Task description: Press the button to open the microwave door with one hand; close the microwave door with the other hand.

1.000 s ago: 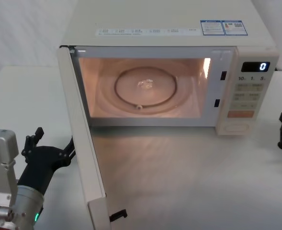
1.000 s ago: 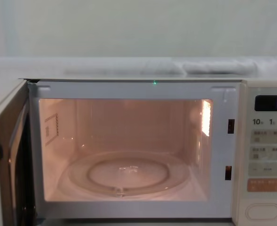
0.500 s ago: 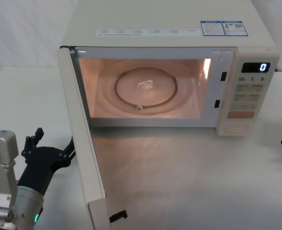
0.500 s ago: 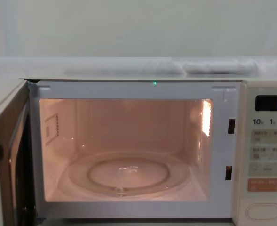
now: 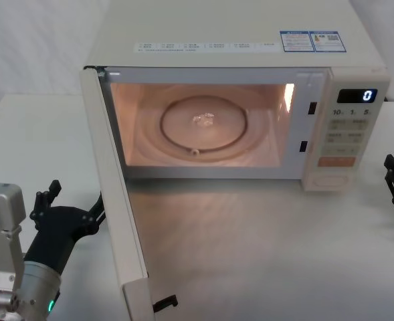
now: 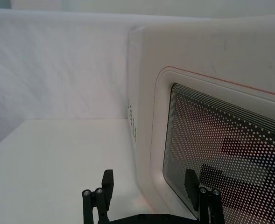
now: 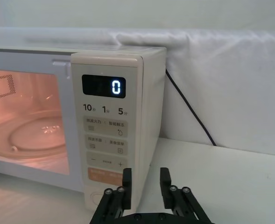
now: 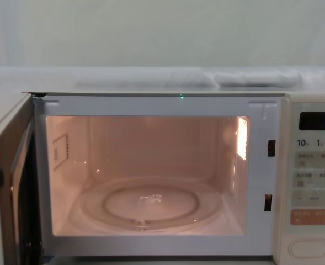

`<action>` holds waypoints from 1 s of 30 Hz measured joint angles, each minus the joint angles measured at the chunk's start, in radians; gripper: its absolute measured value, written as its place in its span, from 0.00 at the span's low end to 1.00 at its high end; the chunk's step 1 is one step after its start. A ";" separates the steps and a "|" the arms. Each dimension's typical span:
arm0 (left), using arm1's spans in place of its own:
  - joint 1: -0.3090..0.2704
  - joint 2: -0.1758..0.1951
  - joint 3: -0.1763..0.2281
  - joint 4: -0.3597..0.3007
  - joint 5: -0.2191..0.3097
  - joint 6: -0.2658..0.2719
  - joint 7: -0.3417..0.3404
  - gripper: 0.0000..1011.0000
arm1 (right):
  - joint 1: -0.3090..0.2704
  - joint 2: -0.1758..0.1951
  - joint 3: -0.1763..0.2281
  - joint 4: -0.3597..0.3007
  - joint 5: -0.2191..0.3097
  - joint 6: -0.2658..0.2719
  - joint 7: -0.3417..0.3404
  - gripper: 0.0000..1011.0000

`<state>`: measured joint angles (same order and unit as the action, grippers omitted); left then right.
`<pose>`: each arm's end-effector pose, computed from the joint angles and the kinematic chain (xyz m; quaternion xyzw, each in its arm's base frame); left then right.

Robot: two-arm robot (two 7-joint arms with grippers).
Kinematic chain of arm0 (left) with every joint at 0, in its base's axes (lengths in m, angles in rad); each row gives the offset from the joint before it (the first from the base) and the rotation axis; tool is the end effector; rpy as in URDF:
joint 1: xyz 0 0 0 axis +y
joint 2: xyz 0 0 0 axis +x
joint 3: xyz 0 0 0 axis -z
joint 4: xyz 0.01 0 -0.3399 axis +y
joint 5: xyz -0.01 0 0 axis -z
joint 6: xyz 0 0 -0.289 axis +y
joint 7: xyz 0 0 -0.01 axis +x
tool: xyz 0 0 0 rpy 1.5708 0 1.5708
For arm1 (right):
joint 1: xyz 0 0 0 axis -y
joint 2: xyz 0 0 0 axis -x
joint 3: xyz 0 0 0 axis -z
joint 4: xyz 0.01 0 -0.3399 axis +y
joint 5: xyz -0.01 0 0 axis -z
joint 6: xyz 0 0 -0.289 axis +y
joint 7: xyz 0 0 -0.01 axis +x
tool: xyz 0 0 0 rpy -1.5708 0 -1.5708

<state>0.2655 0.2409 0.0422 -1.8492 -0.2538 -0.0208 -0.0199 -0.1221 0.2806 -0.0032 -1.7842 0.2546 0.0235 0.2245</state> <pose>0.2205 0.0515 -0.3319 -0.0174 0.0065 0.6616 0.7496 0.2685 -0.0784 -0.3107 0.0097 -0.0303 -0.5992 0.8000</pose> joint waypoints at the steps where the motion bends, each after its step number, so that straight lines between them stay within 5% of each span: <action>1: 0.000 0.000 0.000 0.000 0.000 0.000 0.000 0.99 | 0.000 0.000 0.000 0.000 0.000 0.000 0.000 0.37; 21: 0.000 0.000 0.000 0.000 0.000 0.000 0.000 0.99 | 0.000 -0.001 0.000 0.001 -0.002 0.000 -0.002 0.99; 30: 0.000 0.000 0.000 0.000 0.000 0.000 0.000 0.99 | 0.000 -0.001 0.000 0.001 -0.002 0.000 -0.002 0.99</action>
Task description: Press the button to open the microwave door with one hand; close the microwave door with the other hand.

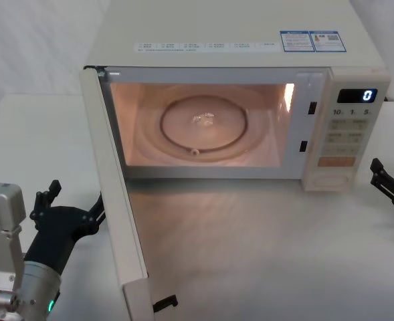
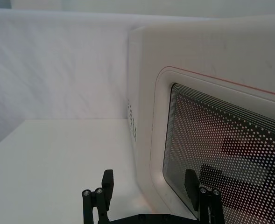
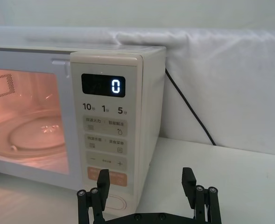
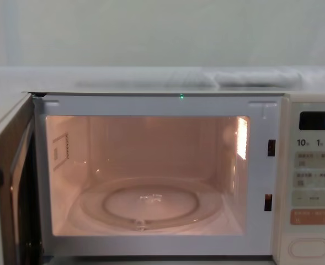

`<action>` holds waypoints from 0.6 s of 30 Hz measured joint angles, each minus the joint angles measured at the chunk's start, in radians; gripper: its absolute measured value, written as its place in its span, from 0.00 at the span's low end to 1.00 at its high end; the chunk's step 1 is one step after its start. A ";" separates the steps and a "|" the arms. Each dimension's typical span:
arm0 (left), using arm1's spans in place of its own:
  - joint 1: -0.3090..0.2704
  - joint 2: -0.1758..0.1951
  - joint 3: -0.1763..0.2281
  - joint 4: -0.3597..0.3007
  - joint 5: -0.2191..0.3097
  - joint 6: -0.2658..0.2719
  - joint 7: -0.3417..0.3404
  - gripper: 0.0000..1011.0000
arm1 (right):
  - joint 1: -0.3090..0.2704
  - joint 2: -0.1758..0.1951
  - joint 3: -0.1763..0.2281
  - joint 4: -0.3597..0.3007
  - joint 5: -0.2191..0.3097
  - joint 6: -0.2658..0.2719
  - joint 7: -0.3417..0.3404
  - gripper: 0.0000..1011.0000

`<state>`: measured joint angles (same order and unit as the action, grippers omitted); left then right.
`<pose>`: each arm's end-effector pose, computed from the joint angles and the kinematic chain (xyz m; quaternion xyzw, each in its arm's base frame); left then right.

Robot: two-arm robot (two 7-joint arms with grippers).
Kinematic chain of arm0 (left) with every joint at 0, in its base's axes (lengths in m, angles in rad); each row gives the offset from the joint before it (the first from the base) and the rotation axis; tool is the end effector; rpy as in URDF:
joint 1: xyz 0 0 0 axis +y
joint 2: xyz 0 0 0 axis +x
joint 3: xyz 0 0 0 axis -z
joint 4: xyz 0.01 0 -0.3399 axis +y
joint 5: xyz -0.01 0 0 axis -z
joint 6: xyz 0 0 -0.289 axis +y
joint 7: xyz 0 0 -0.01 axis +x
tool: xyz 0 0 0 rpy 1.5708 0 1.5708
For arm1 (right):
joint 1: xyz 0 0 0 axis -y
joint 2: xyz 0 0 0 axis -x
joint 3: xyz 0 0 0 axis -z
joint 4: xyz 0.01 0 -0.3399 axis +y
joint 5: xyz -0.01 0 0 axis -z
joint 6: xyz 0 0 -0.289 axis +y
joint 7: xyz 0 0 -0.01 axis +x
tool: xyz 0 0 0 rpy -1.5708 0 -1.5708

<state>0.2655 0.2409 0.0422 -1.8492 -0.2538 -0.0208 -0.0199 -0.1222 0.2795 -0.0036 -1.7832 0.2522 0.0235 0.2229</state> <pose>0.2205 0.0515 -0.3319 -0.0174 0.0065 0.6616 0.7496 0.2685 -0.0780 -0.3111 0.0089 -0.0302 -0.5999 0.7995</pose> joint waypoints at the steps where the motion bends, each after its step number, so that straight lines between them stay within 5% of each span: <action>1: 0.000 0.000 0.000 0.000 0.000 0.000 0.000 0.99 | 0.000 0.000 0.000 0.000 0.000 0.000 0.000 0.99; 18: 0.000 0.000 0.000 0.000 0.000 0.000 0.000 0.99 | 0.000 0.000 0.000 0.000 0.000 0.000 0.000 0.99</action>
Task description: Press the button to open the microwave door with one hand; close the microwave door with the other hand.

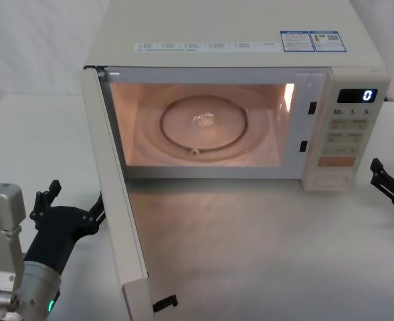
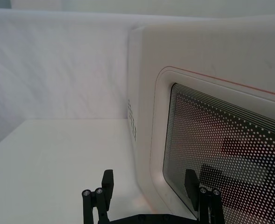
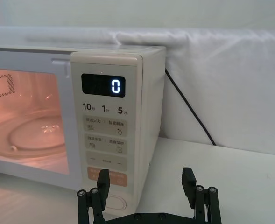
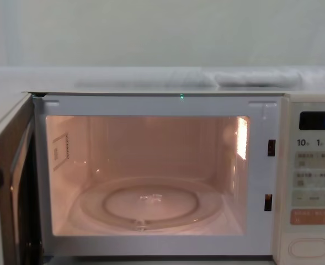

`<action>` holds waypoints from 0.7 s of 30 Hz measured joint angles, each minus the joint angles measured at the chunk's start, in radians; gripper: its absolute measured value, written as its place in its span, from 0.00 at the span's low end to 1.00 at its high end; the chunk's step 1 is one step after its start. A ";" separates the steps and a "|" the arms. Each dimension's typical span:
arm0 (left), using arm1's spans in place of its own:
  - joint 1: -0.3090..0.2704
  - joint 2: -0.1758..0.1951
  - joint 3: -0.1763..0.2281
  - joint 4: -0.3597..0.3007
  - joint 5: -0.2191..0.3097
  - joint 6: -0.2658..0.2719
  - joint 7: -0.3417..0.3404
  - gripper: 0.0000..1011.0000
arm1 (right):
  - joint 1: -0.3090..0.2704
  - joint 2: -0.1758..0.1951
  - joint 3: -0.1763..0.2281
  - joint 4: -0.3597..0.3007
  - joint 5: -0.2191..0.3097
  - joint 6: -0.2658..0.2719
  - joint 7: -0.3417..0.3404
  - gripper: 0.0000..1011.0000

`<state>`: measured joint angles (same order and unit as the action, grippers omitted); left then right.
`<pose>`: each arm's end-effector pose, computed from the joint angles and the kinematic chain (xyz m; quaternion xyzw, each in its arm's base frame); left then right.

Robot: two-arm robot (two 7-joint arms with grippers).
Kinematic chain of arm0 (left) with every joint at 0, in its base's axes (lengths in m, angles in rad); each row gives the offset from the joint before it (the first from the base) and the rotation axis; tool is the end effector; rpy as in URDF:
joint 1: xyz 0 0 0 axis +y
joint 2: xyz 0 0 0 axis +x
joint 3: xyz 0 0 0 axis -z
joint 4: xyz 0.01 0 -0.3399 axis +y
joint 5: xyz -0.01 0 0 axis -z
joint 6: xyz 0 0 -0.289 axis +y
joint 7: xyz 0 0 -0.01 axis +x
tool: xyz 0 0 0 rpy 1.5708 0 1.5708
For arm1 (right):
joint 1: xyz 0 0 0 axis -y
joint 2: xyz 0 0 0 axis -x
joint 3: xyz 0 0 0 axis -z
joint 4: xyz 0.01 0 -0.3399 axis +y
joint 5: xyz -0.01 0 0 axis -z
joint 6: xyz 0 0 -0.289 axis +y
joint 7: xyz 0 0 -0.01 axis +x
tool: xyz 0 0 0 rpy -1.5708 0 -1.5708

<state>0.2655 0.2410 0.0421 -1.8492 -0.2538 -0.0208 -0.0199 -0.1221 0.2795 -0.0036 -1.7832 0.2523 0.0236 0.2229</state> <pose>0.2205 0.0515 -0.3319 -0.0174 0.0064 0.6616 0.7496 0.2685 -0.0780 -0.3111 0.0089 -0.0302 -0.5999 0.7995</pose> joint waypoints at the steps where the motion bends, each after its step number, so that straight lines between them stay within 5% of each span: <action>1: 0.000 0.000 0.000 0.000 0.000 0.000 0.000 0.99 | 0.000 0.000 0.000 0.000 0.000 0.000 0.000 0.99; 9: 0.000 0.000 0.000 0.000 0.000 0.000 0.000 0.91 | 0.000 0.000 0.000 0.000 0.000 0.000 0.000 0.99; 21: 0.000 0.000 0.000 0.000 0.000 0.000 0.000 0.54 | 0.000 0.000 0.000 0.000 0.000 0.000 0.000 0.99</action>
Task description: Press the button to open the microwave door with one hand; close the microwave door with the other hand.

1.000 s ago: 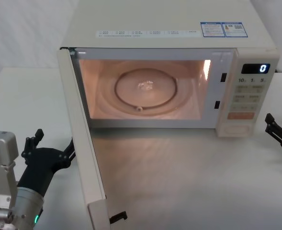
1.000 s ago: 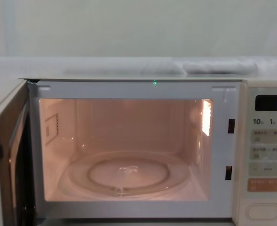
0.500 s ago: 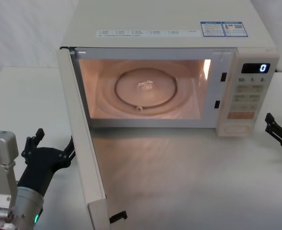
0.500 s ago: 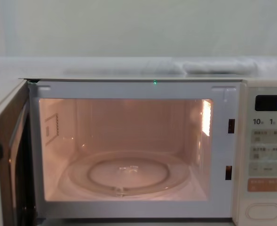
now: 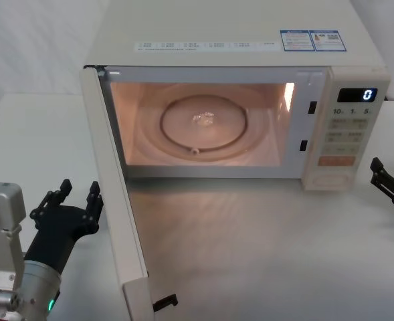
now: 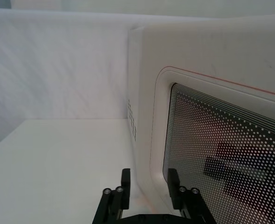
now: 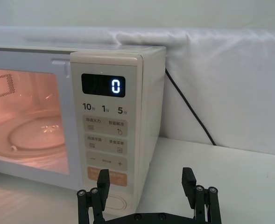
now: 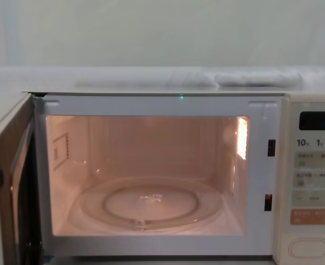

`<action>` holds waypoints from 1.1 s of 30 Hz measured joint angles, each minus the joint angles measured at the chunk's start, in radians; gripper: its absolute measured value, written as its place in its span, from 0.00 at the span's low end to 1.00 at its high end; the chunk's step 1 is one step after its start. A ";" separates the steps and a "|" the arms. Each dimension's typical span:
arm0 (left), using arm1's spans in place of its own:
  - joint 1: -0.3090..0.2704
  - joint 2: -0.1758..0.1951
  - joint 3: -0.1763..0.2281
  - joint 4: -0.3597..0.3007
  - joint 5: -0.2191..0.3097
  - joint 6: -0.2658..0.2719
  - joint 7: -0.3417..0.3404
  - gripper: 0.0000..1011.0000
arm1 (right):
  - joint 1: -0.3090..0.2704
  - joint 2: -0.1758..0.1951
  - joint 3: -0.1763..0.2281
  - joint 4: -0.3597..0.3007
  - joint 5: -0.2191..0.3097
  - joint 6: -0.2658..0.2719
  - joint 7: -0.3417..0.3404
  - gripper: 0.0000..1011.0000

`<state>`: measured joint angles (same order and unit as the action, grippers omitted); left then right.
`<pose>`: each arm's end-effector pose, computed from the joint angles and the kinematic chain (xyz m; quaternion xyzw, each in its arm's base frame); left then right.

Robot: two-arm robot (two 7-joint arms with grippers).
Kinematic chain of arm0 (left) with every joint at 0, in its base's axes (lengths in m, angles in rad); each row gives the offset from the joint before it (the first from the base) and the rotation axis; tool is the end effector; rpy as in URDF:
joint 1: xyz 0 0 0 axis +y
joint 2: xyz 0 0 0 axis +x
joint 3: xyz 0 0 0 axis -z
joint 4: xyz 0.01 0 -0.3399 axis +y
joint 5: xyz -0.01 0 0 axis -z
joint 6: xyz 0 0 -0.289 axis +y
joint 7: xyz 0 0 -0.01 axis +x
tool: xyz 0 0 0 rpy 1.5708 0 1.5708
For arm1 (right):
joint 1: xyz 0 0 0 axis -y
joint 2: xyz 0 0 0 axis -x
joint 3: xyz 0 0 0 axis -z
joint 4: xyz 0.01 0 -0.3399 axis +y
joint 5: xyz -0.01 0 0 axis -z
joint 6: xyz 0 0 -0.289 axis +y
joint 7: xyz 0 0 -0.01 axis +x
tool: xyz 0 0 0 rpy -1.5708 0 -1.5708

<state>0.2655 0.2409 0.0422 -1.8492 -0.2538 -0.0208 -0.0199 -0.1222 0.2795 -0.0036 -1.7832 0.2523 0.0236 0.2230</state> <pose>0.2205 0.0515 -0.3319 -0.0174 0.0065 0.6616 0.7496 0.2685 -0.0780 -0.3111 0.0089 -0.0301 -0.5998 0.7995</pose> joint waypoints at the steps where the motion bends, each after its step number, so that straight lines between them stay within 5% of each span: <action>1: 0.000 0.000 0.000 0.000 0.000 0.000 0.000 0.50 | 0.000 0.000 0.000 0.000 0.000 0.000 0.000 0.99; 17: 0.000 0.000 0.000 0.000 0.000 0.000 0.000 0.01 | 0.000 0.000 0.000 0.000 0.000 0.000 0.000 0.99; 27: 0.003 -0.002 -0.014 -0.004 -0.011 -0.001 -0.023 0.00 | 0.000 0.000 0.000 0.000 0.000 0.000 0.000 0.99; 33: 0.017 0.002 -0.071 -0.037 -0.068 0.004 -0.087 0.00 | 0.000 0.000 0.000 0.000 0.000 0.000 0.000 0.99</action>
<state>0.2826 0.2434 -0.0284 -1.8865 -0.3219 -0.0172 -0.1072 -0.1221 0.2795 -0.0036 -1.7832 0.2523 0.0236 0.2230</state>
